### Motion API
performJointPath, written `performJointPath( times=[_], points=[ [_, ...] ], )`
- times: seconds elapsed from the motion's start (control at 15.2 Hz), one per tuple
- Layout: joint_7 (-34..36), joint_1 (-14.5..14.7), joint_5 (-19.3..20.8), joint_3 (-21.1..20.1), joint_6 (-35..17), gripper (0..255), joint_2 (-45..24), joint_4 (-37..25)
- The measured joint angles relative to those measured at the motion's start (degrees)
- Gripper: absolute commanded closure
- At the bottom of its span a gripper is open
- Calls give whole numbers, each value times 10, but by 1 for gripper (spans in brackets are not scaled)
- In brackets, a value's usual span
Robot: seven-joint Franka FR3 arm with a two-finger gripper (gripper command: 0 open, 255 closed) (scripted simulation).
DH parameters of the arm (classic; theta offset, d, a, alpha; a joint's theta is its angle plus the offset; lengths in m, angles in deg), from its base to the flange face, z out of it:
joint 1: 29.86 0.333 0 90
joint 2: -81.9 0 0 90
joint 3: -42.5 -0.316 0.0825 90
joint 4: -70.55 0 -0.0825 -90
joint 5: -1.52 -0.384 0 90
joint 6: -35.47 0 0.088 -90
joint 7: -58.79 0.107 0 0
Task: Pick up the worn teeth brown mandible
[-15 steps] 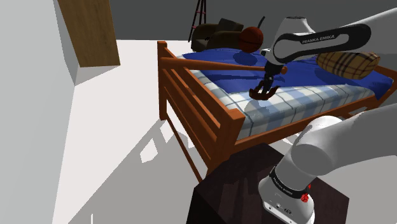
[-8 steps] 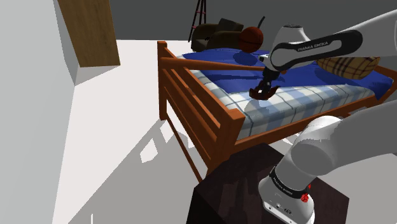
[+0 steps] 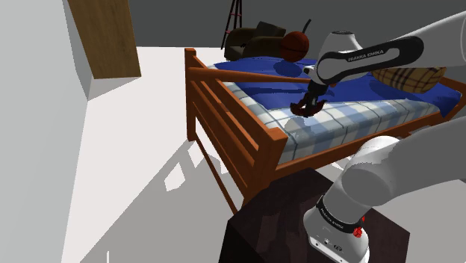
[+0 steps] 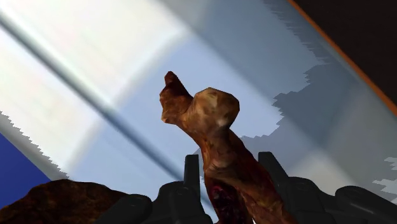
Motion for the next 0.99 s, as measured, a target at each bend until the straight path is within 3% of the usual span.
performJointPath(
  times=[0.26, 0.99],
  points=[
    [0, 0, -2, -5, 12, 255, 6, -5],
    [-9, 1, -23, -37, 107, 255, 42, -65]
  ],
)
